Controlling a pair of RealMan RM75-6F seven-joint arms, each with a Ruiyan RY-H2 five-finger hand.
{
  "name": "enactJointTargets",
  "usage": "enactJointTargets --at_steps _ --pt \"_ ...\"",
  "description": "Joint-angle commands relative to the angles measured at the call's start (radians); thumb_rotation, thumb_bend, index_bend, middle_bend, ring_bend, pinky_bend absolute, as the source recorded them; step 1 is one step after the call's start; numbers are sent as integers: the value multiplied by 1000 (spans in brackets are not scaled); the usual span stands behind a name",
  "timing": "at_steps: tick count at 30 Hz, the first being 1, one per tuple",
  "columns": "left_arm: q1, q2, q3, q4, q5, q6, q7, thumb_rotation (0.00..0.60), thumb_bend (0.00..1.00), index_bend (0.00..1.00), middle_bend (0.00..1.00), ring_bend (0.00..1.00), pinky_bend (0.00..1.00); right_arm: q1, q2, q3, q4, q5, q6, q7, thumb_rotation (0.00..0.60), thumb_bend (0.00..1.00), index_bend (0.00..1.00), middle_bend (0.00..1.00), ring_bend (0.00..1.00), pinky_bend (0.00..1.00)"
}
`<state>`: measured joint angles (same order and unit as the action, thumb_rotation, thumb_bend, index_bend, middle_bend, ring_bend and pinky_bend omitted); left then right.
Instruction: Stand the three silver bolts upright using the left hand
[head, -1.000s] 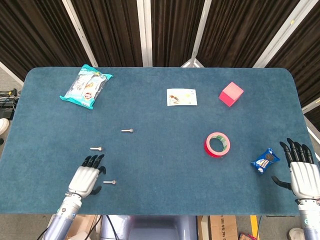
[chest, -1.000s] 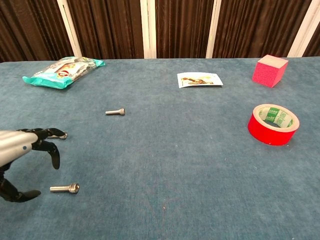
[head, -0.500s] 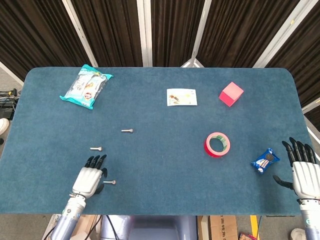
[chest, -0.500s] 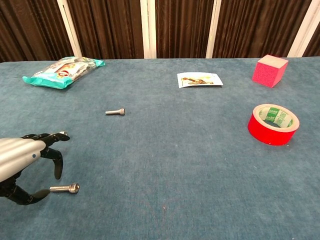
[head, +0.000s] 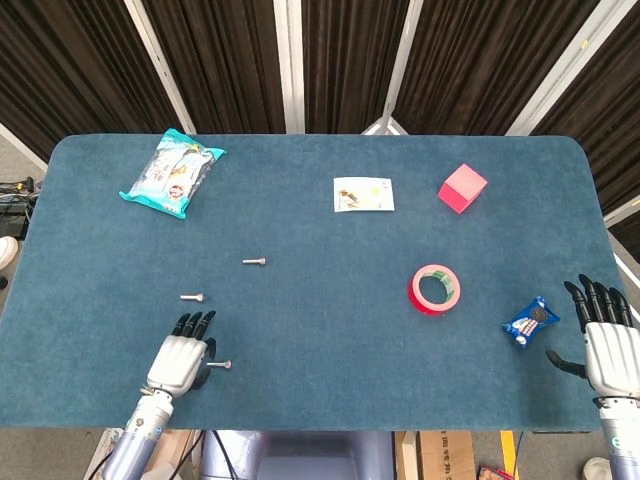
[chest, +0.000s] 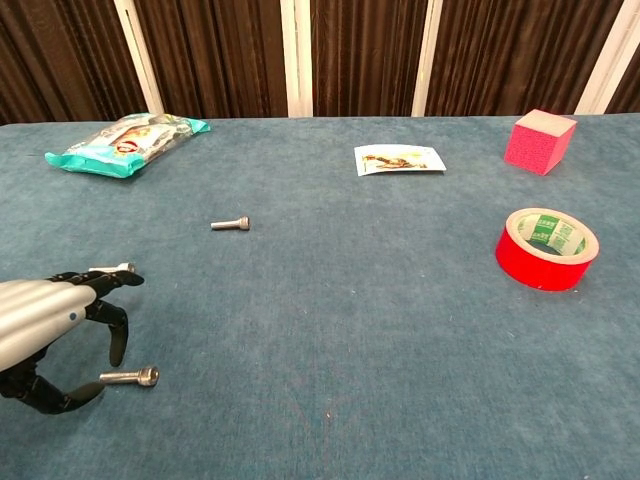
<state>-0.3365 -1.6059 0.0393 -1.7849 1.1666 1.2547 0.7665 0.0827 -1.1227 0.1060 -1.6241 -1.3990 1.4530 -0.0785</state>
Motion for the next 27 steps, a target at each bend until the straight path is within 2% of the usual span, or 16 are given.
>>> enactJointTargets --at_steps 1,12,27 --pt "-2 -4 1 5 -2 -2 2 600 496 507 0 0 0 -1 0 1 -3 3 2 -1 600 0 115 31 0 0" --pt "-9 -16 -2 24 -11 -15 -14 600 501 514 0 0 0 1 2 2 -1 3 -2 5 600 0 114 31 0 0" --pt "-10 -12 4 22 6 -2 -19 600 558 564 0 0 0 3 -1 3 0 8 -6 2 600 0 114 31 0 0"
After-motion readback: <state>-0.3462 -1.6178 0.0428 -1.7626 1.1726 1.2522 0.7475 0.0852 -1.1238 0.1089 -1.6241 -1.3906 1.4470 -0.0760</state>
